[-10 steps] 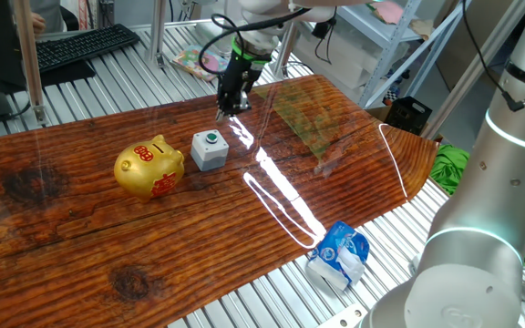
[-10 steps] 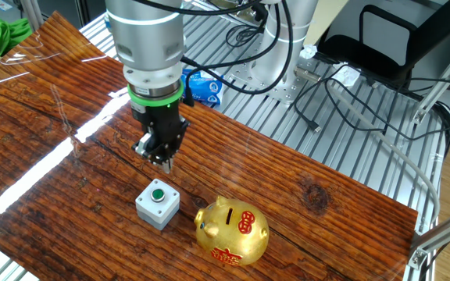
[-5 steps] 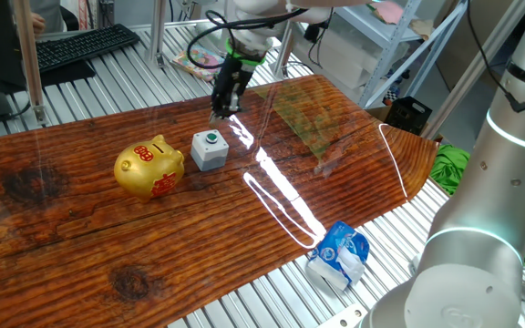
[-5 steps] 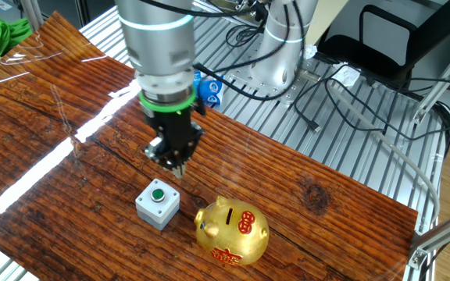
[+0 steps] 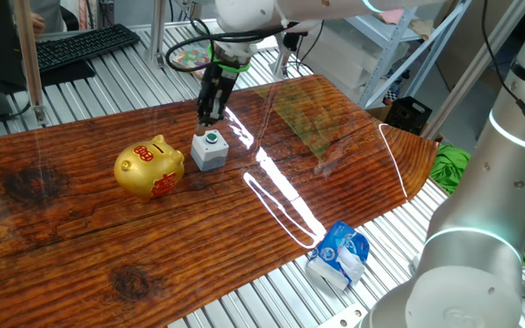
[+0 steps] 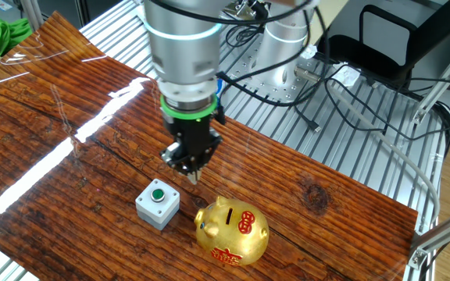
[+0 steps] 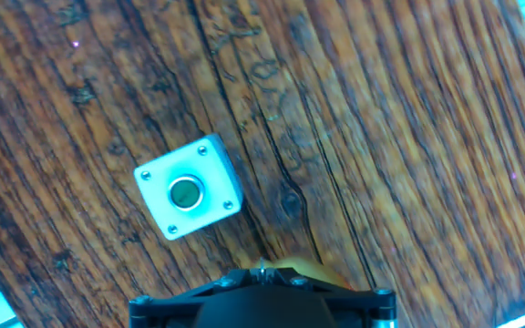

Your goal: Drop coins into a piggy bank

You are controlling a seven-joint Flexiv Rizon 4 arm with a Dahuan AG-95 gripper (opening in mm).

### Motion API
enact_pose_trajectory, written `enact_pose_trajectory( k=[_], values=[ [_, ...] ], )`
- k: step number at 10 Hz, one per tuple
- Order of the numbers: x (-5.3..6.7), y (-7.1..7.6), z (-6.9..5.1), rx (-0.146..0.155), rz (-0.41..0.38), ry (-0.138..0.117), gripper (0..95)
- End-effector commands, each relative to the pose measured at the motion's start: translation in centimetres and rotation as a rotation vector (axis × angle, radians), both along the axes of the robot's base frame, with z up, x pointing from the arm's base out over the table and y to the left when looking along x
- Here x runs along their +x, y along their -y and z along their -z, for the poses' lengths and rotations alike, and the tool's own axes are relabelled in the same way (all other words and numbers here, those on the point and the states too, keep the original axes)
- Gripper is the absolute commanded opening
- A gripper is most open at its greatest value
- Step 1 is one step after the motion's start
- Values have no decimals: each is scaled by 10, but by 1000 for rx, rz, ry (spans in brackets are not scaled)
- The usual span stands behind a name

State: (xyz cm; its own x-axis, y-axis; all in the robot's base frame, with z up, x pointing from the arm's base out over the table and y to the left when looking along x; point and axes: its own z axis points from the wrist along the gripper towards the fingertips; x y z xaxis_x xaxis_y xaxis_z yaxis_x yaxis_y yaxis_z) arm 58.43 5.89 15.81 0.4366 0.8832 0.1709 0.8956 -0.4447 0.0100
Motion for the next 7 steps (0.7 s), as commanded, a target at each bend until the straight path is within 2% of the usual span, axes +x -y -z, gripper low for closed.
enact_pose_trajectory(
  k=[1, 7],
  values=[
    [-3, -12, 3, -9, 27, -3, 0],
    [-8, -30, 7, -13, 98, -13, 0]
  ],
)
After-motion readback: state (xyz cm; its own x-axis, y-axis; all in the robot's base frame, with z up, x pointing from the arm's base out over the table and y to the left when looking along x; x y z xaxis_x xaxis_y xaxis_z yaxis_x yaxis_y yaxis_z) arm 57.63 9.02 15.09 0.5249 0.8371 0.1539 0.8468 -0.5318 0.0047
